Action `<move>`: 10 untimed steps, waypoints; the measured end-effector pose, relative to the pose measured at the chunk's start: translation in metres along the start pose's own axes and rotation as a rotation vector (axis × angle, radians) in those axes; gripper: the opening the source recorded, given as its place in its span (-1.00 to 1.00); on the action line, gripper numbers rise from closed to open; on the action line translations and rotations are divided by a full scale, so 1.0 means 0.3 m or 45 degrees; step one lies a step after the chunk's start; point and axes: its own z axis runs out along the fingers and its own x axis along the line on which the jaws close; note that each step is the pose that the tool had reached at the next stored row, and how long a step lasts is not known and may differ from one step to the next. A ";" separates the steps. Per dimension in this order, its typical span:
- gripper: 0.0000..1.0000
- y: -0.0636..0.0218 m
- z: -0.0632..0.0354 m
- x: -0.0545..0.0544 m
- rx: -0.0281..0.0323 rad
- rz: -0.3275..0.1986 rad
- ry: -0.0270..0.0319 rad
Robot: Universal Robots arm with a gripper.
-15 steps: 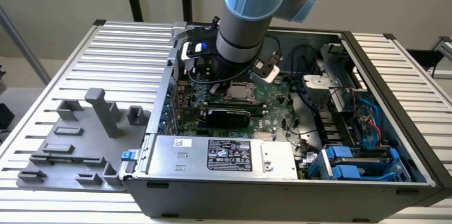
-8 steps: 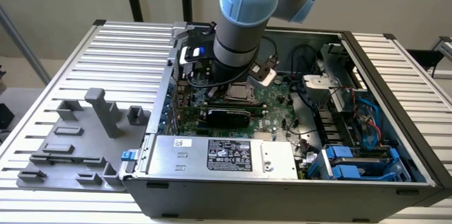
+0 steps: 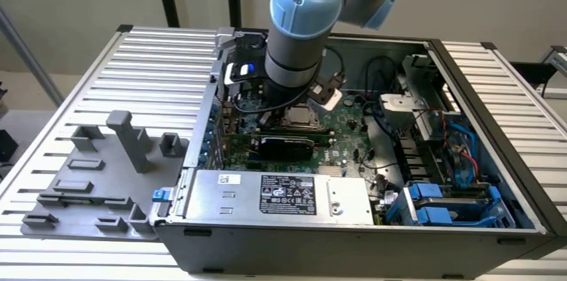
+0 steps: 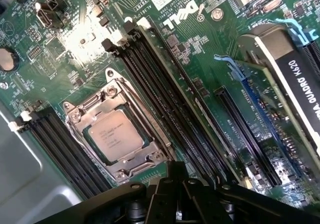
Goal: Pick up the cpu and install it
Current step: 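Install the second cpu locking lever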
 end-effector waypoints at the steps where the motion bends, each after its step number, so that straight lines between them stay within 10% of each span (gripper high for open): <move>1: -0.76 -0.002 0.004 -0.001 -0.0020 -0.001 0.0002; 10: -0.76 -0.018 0.027 0.001 -0.0102 -0.003 0.0022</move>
